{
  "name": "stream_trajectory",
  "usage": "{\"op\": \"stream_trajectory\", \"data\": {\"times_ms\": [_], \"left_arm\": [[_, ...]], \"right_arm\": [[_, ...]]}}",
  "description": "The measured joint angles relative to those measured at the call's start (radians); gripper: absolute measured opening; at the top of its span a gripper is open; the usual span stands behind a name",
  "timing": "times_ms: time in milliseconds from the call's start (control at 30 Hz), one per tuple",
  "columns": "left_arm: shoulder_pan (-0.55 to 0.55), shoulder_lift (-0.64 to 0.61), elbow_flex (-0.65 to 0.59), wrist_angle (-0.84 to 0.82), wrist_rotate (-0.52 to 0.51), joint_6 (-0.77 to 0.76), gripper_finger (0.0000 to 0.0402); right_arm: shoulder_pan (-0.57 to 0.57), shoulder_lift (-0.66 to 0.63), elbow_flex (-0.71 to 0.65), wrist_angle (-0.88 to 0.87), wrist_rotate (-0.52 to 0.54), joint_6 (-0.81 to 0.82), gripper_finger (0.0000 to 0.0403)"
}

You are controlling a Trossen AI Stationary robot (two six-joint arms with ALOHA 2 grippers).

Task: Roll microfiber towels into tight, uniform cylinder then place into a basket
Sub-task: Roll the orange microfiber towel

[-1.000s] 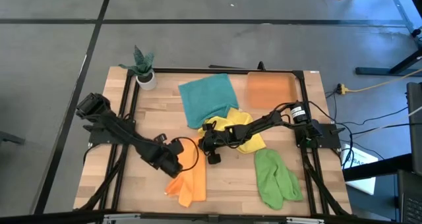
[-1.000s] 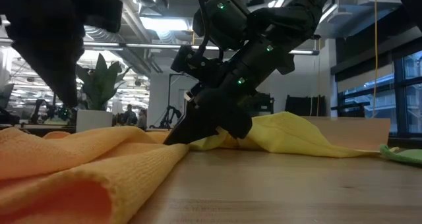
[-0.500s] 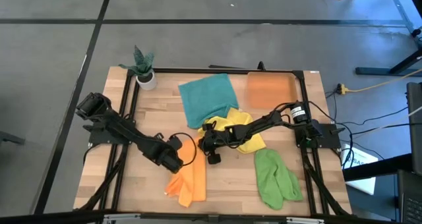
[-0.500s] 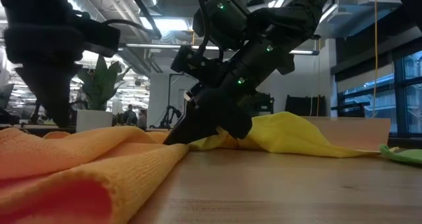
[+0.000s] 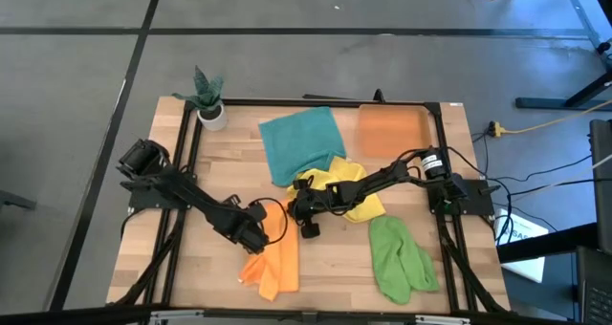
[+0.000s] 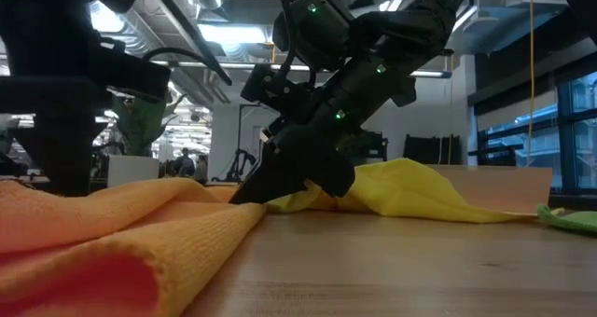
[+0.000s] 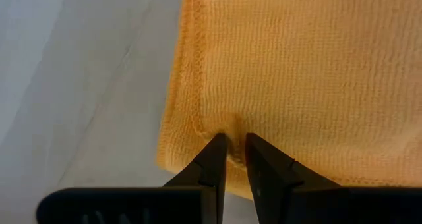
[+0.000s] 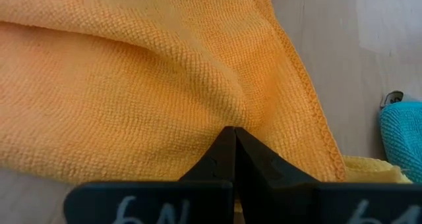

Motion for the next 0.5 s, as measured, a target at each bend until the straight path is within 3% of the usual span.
{"op": "stream_trajectory", "data": {"times_ms": [133,333,500], "left_arm": [[0.003,0.0,0.0,-0.001,-0.001,0.023,0.0044],[0.0,-0.001,0.0,-0.006,0.005,0.068,0.0004],[0.0,-0.027,0.04,-0.128,-0.006,0.067,0.0001]], "right_arm": [[0.0,0.0,0.0,0.001,0.0,0.0,0.0005],[0.0,0.0,0.0,0.002,0.0,0.0,0.0005],[0.0,-0.013,0.02,-0.041,0.0,0.0,0.0005]]}}
